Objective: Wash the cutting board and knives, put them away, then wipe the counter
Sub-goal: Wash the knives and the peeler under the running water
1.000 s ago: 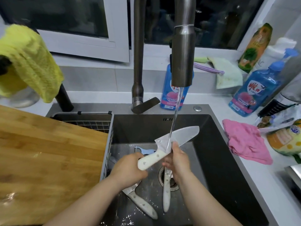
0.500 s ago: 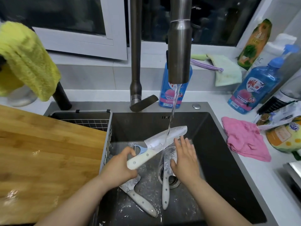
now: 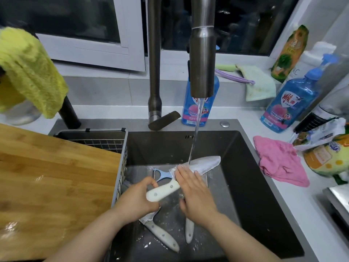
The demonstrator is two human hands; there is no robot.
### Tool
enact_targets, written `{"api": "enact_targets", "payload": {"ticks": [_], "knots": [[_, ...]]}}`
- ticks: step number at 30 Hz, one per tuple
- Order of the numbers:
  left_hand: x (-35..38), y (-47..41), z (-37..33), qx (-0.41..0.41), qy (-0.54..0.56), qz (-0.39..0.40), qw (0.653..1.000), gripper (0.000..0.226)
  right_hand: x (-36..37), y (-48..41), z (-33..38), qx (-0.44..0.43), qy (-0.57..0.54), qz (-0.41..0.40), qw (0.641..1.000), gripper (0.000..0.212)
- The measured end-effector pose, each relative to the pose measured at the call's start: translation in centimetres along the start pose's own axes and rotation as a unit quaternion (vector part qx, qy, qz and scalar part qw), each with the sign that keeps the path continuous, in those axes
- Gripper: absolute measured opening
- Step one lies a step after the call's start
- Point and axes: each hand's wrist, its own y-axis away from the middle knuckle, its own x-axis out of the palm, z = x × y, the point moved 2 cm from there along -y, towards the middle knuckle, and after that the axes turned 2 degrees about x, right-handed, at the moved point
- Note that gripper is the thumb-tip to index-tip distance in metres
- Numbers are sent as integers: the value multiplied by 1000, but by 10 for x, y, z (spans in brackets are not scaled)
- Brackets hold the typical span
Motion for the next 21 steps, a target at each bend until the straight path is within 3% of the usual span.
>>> {"api": "enact_targets", "payload": {"ticks": [2,5,7,10,12,15,17,19,21], "knots": [[-1,0,2,-1,14,-5,1000,37,-2,1,-5,-2,25,-8,1000,71],[-4,1,4,-1,29,-14,999,36,-16,-1,-30,93,9,-47,994,82],[-5,0,5,3,29,-16,999,36,-14,-1,-29,79,-29,-69,994,80],[-6,0,7,4,39,-22,999,36,-1,4,-14,26,-20,22,999,83],[-6,0,9,5,49,-21,999,36,0,6,-15,18,25,37,999,93],[-5,1,9,7,47,-13,999,34,-14,4,-37,94,-4,-17,995,81],[-5,2,9,4,43,-2,999,32,-9,7,-36,73,-32,-44,996,83],[-5,3,8,1,40,5,999,33,-4,13,-16,31,-46,51,997,100],[-5,4,8,-4,40,10,999,33,6,16,-4,-9,10,66,998,102]]}}
